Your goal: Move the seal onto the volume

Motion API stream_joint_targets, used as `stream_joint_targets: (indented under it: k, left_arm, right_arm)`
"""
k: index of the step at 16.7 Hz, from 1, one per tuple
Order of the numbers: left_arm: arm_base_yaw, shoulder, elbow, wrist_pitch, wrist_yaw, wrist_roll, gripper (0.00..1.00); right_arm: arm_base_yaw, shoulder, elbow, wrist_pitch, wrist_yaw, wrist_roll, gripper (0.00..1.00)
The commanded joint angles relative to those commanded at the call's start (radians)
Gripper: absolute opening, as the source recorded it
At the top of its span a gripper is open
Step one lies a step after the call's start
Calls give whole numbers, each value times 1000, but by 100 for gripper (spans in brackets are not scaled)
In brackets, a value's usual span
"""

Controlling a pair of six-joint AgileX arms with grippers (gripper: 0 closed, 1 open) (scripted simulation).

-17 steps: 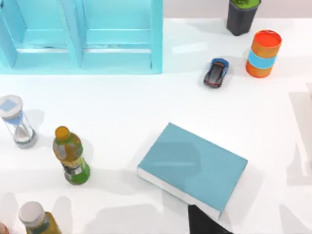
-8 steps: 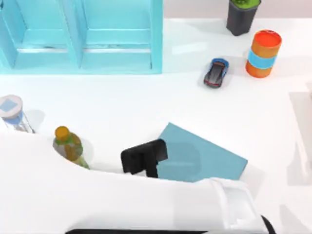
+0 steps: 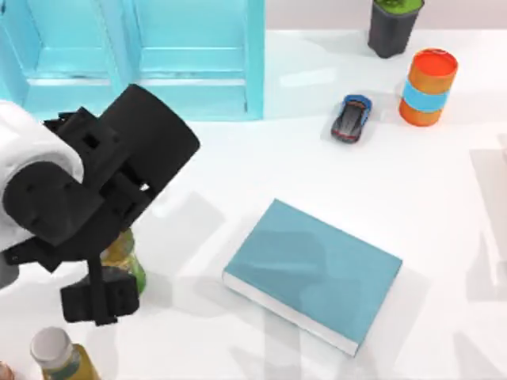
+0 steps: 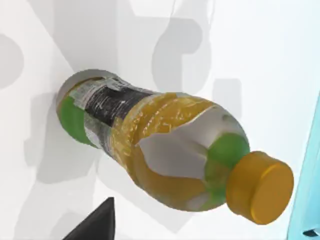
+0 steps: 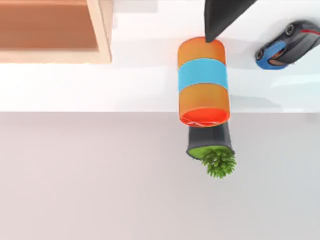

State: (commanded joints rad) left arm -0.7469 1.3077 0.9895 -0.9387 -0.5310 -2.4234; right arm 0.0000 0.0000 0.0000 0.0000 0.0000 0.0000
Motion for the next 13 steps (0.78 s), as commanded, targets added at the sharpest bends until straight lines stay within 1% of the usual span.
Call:
stream_joint_targets:
  k: [4, 7, 10, 13]
  left_arm:
    - [279, -308, -201, 220, 169, 648, 100]
    - [449, -537, -367, 383, 273, 1126, 100]
    - [578, -755, -542, 536, 358, 1559, 100]
    - [663, -953, -711, 675, 427, 1910, 100]
  right_arm:
    - [0, 0, 0, 0, 0, 0, 100]
    - [0, 0, 0, 0, 0, 0, 100]
    - [0, 0, 0, 0, 0, 0, 100]
    - [0, 0, 0, 0, 0, 0, 100]
